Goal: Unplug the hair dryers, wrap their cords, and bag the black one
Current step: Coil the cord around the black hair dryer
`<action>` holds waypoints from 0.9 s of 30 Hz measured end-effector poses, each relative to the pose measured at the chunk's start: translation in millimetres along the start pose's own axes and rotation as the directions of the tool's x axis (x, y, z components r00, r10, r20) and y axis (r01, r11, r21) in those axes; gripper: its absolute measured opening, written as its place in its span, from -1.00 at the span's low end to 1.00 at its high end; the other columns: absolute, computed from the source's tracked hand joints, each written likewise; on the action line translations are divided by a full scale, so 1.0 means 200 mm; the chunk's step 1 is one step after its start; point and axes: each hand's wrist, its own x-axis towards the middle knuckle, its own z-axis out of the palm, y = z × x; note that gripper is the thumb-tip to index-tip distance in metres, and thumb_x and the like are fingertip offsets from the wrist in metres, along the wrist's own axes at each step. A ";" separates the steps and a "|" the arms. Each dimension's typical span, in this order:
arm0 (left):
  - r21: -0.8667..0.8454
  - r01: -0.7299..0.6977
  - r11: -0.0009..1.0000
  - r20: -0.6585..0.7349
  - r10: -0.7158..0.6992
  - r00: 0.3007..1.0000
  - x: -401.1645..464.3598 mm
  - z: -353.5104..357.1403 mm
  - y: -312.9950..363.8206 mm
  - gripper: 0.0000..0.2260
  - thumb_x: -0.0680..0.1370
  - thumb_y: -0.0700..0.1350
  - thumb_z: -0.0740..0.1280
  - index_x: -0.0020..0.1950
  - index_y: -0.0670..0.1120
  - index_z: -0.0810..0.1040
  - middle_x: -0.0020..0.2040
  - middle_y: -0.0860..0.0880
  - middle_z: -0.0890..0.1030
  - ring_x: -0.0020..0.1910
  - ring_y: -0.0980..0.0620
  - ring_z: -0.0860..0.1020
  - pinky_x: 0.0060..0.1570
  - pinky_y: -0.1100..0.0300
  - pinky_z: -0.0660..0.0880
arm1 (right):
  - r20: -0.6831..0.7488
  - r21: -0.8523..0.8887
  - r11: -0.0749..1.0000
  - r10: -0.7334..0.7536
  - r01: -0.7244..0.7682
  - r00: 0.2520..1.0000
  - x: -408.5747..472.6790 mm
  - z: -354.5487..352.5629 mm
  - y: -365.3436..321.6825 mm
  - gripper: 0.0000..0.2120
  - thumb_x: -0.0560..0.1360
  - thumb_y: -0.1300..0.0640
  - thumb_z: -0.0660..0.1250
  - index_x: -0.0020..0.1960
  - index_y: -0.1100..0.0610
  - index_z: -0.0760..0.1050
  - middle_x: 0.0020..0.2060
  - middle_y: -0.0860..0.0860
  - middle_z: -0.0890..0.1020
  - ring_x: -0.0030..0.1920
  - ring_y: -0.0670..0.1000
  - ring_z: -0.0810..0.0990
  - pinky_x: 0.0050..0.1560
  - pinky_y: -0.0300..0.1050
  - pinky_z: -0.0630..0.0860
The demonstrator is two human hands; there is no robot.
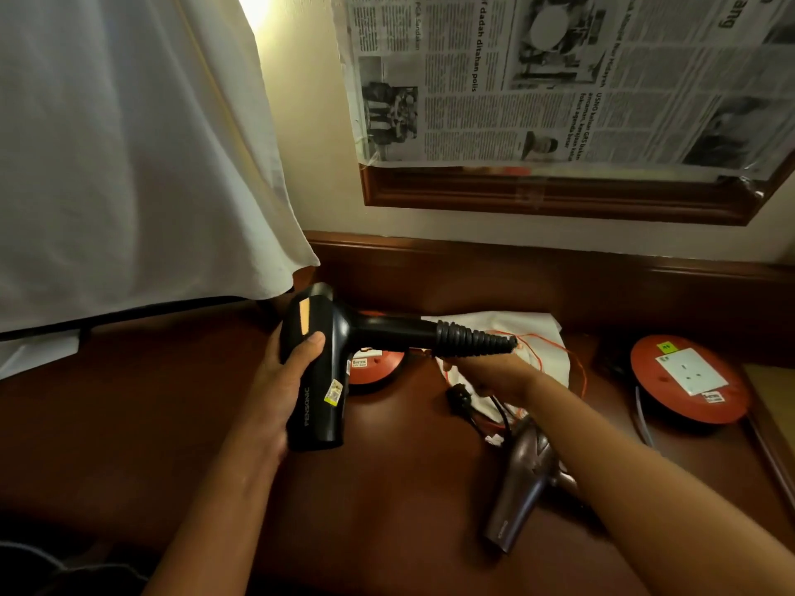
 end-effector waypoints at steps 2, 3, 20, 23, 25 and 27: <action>0.027 -0.014 1.000 0.043 0.013 0.999 0.01 0.02 0.01 -0.42 0.25 0.17 0.50 0.24 0.16 0.47 0.12 -0.32 0.59 -0.07 -0.28 0.61 -0.12 -0.12 0.56 | 0.004 -0.189 0.982 -0.029 0.029 1.000 0.01 -0.08 -0.02 -0.82 0.46 0.44 0.17 -0.13 0.35 0.55 -0.52 -0.02 0.38 -0.54 -0.09 0.30 -0.54 -0.26 0.24; 0.038 -0.019 0.999 0.066 0.016 0.998 0.01 0.04 0.02 -0.41 0.24 0.17 0.51 0.24 0.17 0.46 0.11 -0.32 0.59 -0.09 -0.27 0.61 -0.14 -0.10 0.55 | 0.007 -0.271 0.962 -0.041 0.041 0.999 0.02 -0.11 -0.04 -0.76 0.42 0.49 0.14 -0.17 0.34 0.57 -0.51 0.03 0.40 -0.52 -0.06 0.31 -0.52 -0.24 0.25; 0.092 -0.097 0.991 0.090 0.089 0.992 -0.02 0.24 0.00 -0.62 0.51 -0.32 0.34 0.25 0.01 0.42 -0.02 -0.07 0.59 -0.31 0.13 0.67 -0.40 0.35 0.53 | -0.020 -0.617 0.744 -0.340 0.256 0.940 -0.10 -0.21 -0.25 -0.94 0.46 0.19 0.41 -0.15 0.14 0.66 -0.28 -0.02 0.63 -0.22 -0.04 0.57 -0.21 -0.21 0.44; 0.075 -0.124 0.990 0.053 0.120 0.991 -0.04 0.26 -0.01 -0.59 0.51 -0.31 0.35 0.30 -0.02 0.40 0.02 -0.07 0.58 -0.26 0.18 0.66 -0.38 0.38 0.53 | 0.019 -0.791 0.564 -0.366 0.238 0.930 -0.13 -0.16 -0.25 -0.81 0.54 0.12 0.27 -0.04 0.17 0.64 -0.14 0.02 0.64 -0.09 0.01 0.56 -0.09 -0.13 0.46; 0.081 -0.152 0.985 0.024 0.150 0.988 -0.06 0.26 -0.03 -0.58 0.51 -0.32 0.34 0.32 -0.03 0.39 0.03 -0.05 0.58 -0.25 0.23 0.65 -0.37 0.41 0.51 | 0.039 -0.831 0.506 -0.360 0.230 0.932 -0.16 -0.11 -0.23 -0.73 0.59 0.10 0.16 -0.12 0.21 0.56 -0.17 0.05 0.60 -0.11 0.07 0.53 -0.11 -0.07 0.40; 0.064 -0.176 0.982 -0.009 0.176 0.984 -0.06 0.25 -0.04 -0.59 0.51 -0.30 0.36 0.30 -0.01 0.41 0.03 -0.02 0.58 -0.19 0.22 0.66 -0.35 0.41 0.52 | 0.021 -0.850 0.487 -0.354 0.204 0.935 -0.18 -0.06 -0.21 -0.74 0.61 0.12 0.10 -0.15 0.18 0.48 -0.17 0.09 0.54 -0.10 0.11 0.50 -0.15 -0.07 0.30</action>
